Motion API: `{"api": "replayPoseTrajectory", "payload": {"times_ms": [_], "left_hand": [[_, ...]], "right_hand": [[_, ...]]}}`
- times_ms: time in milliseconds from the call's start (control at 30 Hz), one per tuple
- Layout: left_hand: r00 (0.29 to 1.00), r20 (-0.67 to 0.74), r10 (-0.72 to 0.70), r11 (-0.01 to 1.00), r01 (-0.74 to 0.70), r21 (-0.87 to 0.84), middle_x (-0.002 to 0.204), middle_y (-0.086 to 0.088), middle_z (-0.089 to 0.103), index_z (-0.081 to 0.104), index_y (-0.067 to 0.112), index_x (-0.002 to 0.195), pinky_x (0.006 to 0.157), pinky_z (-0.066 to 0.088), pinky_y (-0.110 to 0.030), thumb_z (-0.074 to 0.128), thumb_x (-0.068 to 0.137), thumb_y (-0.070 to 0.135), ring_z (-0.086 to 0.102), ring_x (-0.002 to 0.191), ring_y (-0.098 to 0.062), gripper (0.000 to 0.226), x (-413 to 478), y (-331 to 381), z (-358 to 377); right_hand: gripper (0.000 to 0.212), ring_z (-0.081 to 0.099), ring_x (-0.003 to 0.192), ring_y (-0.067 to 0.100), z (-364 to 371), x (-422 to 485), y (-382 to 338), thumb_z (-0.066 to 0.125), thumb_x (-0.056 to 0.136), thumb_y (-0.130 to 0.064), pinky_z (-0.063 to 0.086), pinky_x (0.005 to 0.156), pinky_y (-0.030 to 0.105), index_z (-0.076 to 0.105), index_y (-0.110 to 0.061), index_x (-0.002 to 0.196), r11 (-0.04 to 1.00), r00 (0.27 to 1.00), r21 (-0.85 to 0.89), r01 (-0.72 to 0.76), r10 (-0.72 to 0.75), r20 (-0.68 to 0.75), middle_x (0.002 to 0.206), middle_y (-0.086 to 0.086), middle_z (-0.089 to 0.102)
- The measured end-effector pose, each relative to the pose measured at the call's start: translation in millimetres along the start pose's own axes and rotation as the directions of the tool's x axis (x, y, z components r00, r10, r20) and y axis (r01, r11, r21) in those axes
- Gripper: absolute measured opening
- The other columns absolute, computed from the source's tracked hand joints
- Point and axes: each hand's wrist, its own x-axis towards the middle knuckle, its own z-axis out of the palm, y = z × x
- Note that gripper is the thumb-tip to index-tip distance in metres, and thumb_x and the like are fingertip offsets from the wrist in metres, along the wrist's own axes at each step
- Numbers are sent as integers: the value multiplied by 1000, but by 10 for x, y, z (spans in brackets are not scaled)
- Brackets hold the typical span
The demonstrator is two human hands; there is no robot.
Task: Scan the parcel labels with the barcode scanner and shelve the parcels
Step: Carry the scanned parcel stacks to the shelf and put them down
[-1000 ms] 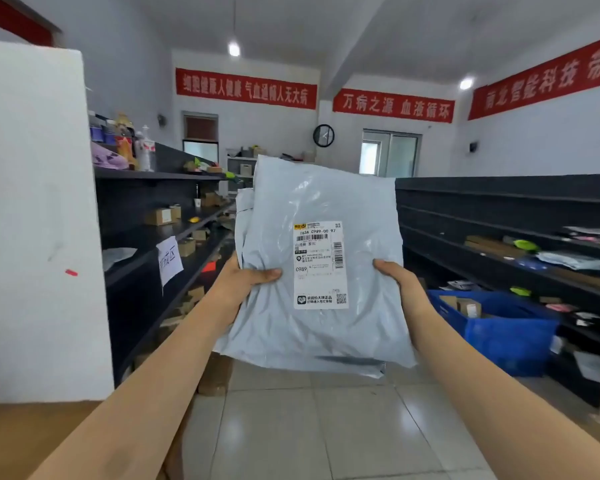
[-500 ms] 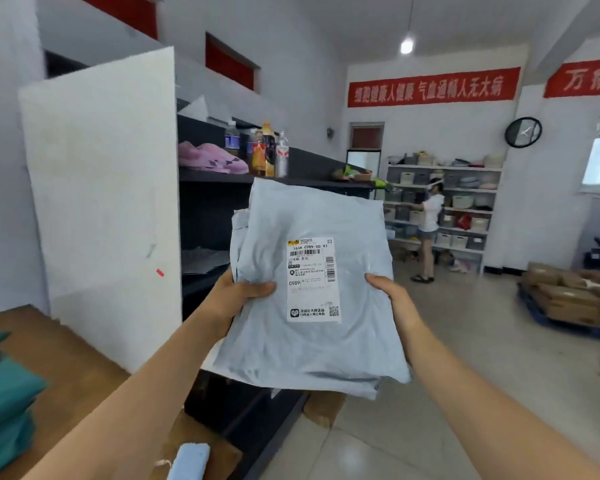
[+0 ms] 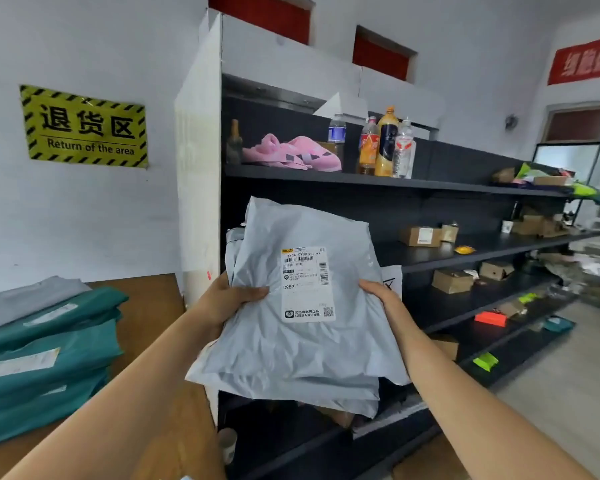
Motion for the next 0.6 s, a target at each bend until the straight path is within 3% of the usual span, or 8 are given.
{"api": "replayPoseTrajectory", "payload": {"times_ms": [100, 233, 367, 467, 533, 600], "left_hand": [[995, -92, 32, 998, -27, 63, 111, -20, 69, 59, 2, 117, 90, 51, -56, 87, 55, 19, 67, 99, -40, 70, 481, -28, -100], [976, -205, 78, 984, -42, 172, 106, -20, 69, 60, -2, 112, 87, 55, -46, 75, 79, 9, 68, 96, -36, 38, 1201, 38, -61], [932, -340, 123, 963, -29, 268, 97, -14, 69, 62, 1, 97, 75, 52, -32, 71, 81, 6, 66, 85, -28, 19, 1979, 136, -30], [884, -453, 113, 959, 22, 282, 111, -11, 62, 54, 2, 112, 80, 47, -32, 71, 82, 7, 60, 94, -26, 35, 2517, 238, -101], [817, -565, 116, 956, 63, 288, 121, -11, 56, 46, 0, 124, 86, 45, -32, 72, 82, 9, 57, 107, -30, 51, 2847, 318, -195], [763, -636, 113, 953, 99, 287, 130, -16, 53, 43, -7, 131, 91, 43, -31, 73, 81, 8, 54, 117, -33, 60, 3118, 355, -300]], "right_hand": [[18, 66, 70, 21, 19, 674, 25, 56, 92, -21, 49, 65, 30, 67, -10, 101, 999, 999, -28, -19, 20, 41, 73, 4, 72], [19, 63, 71, 25, 9, 1612, -48, 58, 90, -26, 49, 67, 32, 66, -10, 98, 994, 996, -97, -53, 60, 64, 73, 8, 69], [20, 59, 67, 23, 9, 2430, -185, 57, 92, -28, 45, 61, 30, 65, -11, 85, 988, 994, -135, -79, 88, 65, 64, 7, 67], [22, 62, 74, 23, 92, 2984, -236, 57, 92, -34, 46, 64, 31, 65, -14, 92, 987, 987, -130, -91, 107, 119, 82, 10, 66], [23, 67, 72, 22, 183, 3328, -247, 57, 92, -35, 48, 66, 32, 68, -15, 95, 994, 978, -76, -82, 95, 184, 81, 9, 70], [24, 69, 67, 20, 255, 3650, -212, 57, 91, -33, 49, 67, 32, 71, -14, 86, 993, 960, 24, -112, 102, 262, 74, 7, 72]]}}
